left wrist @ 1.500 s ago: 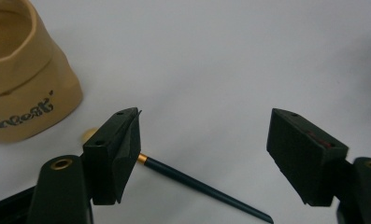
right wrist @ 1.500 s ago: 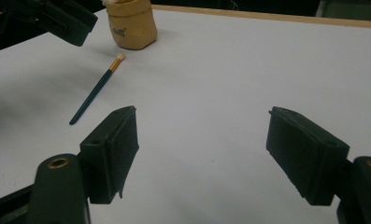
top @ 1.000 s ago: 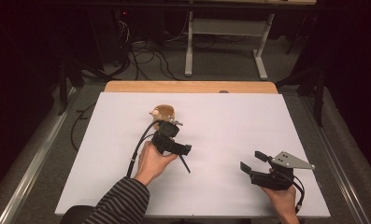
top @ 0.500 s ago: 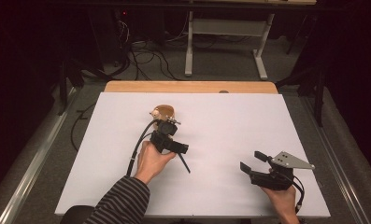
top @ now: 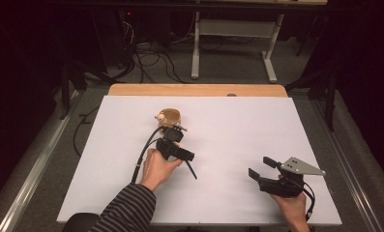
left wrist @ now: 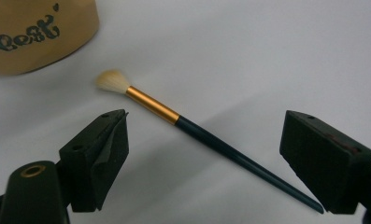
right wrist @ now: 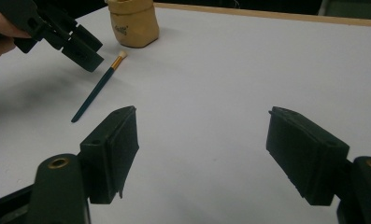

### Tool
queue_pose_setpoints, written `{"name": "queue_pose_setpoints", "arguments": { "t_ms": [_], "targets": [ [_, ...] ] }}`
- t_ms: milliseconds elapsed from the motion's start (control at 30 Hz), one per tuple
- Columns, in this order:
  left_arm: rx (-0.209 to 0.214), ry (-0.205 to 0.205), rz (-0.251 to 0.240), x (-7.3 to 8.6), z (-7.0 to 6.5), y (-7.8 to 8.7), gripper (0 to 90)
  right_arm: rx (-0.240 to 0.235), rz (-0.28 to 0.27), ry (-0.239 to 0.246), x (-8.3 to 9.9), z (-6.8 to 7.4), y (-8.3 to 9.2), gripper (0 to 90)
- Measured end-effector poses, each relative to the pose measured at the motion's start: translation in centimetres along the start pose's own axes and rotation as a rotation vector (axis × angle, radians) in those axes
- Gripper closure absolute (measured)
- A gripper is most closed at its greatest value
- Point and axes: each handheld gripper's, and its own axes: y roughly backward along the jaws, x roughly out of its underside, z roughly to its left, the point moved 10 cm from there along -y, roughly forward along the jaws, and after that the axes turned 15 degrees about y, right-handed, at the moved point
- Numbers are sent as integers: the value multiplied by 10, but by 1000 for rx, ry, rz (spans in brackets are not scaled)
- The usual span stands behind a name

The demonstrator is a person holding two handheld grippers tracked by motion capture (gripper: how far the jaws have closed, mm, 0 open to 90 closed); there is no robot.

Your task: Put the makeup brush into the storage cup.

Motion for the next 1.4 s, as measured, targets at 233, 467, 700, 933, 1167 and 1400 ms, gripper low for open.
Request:
{"name": "queue_pose_setpoints", "arguments": {
  "t_ms": [233,467,700,933,1167,1400],
  "targets": [
    [-3,10,19,1,0,-6,165,-2,3,1,0,0,-1,269],
    [-10,16,24,4,-1,-12,168,-5,0,3,0,1,0,269],
    [-23,8,41,5,-1,-15,175,-5,1,2,0,1,0,269],
    [-37,7,41,6,-1,-16,194,-6,1,1,0,1,0,269],
    [-55,17,49,6,1,-18,217,-5,5,0,1,0,-1,270],
    [-77,13,49,7,2,-18,252,-5,5,1,1,0,0,272]
  ]
}}
